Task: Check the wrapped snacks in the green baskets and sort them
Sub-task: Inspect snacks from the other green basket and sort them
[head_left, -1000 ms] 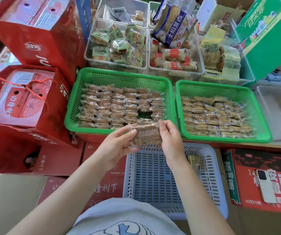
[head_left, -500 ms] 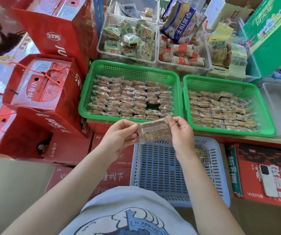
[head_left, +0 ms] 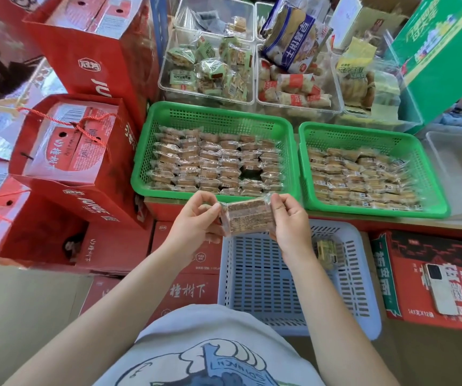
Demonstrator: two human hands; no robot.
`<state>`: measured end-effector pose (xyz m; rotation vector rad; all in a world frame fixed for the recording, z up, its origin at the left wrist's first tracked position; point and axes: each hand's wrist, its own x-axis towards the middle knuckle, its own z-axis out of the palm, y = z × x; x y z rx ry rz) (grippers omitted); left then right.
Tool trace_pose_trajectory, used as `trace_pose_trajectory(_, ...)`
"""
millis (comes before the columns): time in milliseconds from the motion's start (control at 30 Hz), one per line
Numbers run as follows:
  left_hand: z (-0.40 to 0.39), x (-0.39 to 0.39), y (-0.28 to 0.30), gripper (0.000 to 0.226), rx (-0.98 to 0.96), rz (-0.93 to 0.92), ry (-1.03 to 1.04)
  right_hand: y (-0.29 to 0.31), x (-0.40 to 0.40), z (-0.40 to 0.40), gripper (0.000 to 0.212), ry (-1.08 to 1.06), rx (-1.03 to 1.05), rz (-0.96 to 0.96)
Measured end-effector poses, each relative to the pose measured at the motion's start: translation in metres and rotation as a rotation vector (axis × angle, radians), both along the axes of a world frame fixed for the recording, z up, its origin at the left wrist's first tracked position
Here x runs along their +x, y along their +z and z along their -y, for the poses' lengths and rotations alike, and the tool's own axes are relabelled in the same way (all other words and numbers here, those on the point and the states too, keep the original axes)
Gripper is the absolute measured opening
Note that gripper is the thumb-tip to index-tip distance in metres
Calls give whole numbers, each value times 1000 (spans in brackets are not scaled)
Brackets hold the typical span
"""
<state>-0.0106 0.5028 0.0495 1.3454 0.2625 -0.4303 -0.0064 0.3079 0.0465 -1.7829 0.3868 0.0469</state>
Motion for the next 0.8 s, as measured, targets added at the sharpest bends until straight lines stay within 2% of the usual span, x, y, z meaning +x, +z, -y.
trace_pose_trajectory(233, 7, 1, -20, 13, 217, -94, 79, 0, -5, -23, 27, 122, -503, 378)
trace_pose_trajectory(300, 8, 2, -23, 13, 205, -137, 88, 1, -6, -27, 24, 126, -535, 403)
trace_pose_trajectory(367, 6, 4, -21, 12, 188, -165, 92, 7, -6, -27, 21, 129, -367, 296)
trace_pose_trajectory(433, 2, 4, -18, 10, 175, -181, 80, 14, -4, -23, 21, 163, -108, 79)
trace_pose_trajectory(500, -1, 3, -16, 9, 158, -197, 48, 18, -1, -19, 19, 166, 109, -54)
trace_pose_trajectory(600, -1, 3, -15, 6, 216, -188, 32, 18, 2, -19, 12, 88, 211, -104)
trace_pose_trajectory(633, -1, 3, -13, 7, 261, -139, 31, 18, 2, -20, 12, 68, 212, -126)
trace_pose_trajectory(700, -3, 3, -9, 30, 309, 48, -40, 21, 3, -21, 13, 17, 224, -189)
trace_pose_trajectory(767, -5, 1, -2, 58, 403, 263, -239, 25, 4, -20, 14, -22, 280, -271)
trace_pose_trajectory(800, -6, 1, -1, 65, 494, 364, -332, 24, 5, -18, 16, -28, 342, -302)
